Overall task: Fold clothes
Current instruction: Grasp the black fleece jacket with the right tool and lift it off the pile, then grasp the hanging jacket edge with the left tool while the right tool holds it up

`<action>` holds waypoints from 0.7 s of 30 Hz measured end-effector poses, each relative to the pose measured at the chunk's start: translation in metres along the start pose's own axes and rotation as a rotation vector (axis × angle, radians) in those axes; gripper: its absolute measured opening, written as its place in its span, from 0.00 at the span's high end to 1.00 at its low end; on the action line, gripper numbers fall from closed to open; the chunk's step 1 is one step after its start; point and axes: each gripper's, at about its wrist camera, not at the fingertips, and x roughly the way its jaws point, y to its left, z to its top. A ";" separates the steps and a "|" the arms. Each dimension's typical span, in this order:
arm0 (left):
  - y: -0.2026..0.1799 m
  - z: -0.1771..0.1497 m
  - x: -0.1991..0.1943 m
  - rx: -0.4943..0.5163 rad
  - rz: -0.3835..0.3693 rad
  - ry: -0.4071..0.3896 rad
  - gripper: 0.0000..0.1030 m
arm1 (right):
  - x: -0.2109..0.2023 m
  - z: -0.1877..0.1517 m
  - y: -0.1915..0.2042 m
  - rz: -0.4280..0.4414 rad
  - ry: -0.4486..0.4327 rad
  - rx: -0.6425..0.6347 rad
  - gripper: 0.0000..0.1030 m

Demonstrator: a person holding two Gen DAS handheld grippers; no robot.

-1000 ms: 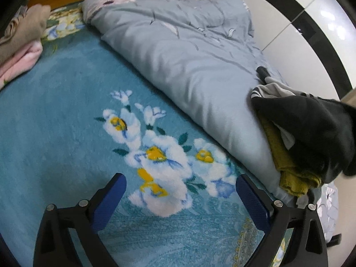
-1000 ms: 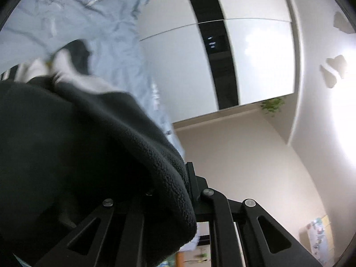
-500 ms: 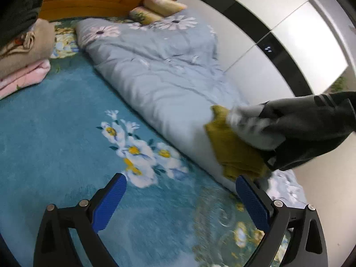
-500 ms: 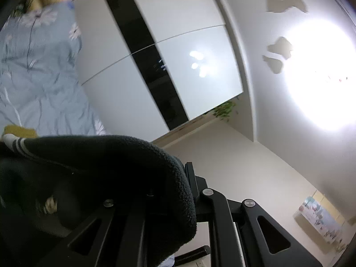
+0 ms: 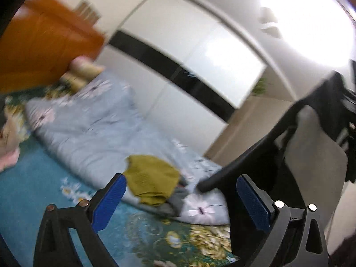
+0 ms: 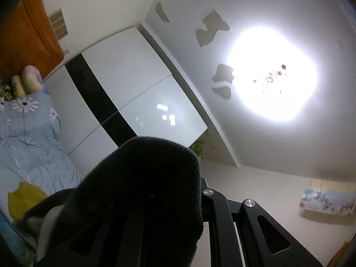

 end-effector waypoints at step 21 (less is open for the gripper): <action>0.057 -0.110 0.057 0.204 0.178 0.413 0.02 | -0.037 -0.139 0.298 1.123 0.390 0.018 0.90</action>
